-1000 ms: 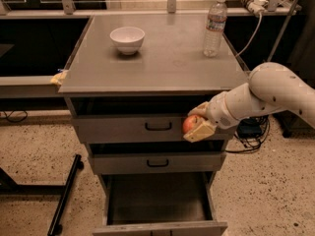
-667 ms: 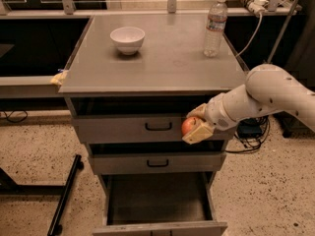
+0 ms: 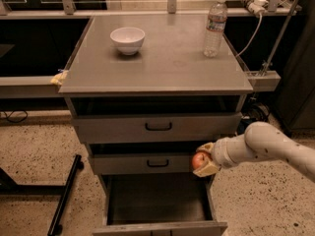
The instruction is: Place apple into bottom drawer
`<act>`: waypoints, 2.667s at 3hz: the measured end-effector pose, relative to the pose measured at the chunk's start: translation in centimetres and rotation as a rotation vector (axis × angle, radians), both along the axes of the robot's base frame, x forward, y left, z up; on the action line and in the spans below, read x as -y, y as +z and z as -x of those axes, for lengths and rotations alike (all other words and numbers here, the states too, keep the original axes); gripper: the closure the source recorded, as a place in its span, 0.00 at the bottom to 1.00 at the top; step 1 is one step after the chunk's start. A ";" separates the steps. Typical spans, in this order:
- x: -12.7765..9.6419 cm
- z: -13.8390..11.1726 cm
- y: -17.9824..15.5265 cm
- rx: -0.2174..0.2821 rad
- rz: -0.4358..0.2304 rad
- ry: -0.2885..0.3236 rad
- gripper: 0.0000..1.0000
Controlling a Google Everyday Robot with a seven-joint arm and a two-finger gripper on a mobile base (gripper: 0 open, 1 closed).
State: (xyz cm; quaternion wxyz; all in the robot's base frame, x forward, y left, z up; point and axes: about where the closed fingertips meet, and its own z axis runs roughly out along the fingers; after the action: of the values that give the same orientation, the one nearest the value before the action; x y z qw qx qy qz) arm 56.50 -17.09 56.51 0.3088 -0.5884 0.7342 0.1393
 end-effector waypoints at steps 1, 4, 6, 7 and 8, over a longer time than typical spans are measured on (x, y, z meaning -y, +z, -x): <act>1.7 -0.7 -7.1 -0.002 -0.062 0.009 1.00; 2.5 -0.8 -14.8 -0.019 -0.052 0.081 1.00; 3.0 -2.1 -28.7 -0.059 -0.054 0.266 1.00; 4.0 -3.3 -29.3 -0.043 -0.052 0.240 1.00; 3.7 -2.2 -30.0 -0.047 -0.054 0.264 1.00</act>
Offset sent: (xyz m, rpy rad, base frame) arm 0.0062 -0.0155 -0.0629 0.0537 0.0012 0.0080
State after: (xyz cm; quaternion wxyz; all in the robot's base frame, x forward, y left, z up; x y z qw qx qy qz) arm 58.74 -20.84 26.50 0.2860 -0.6678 0.6536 0.2122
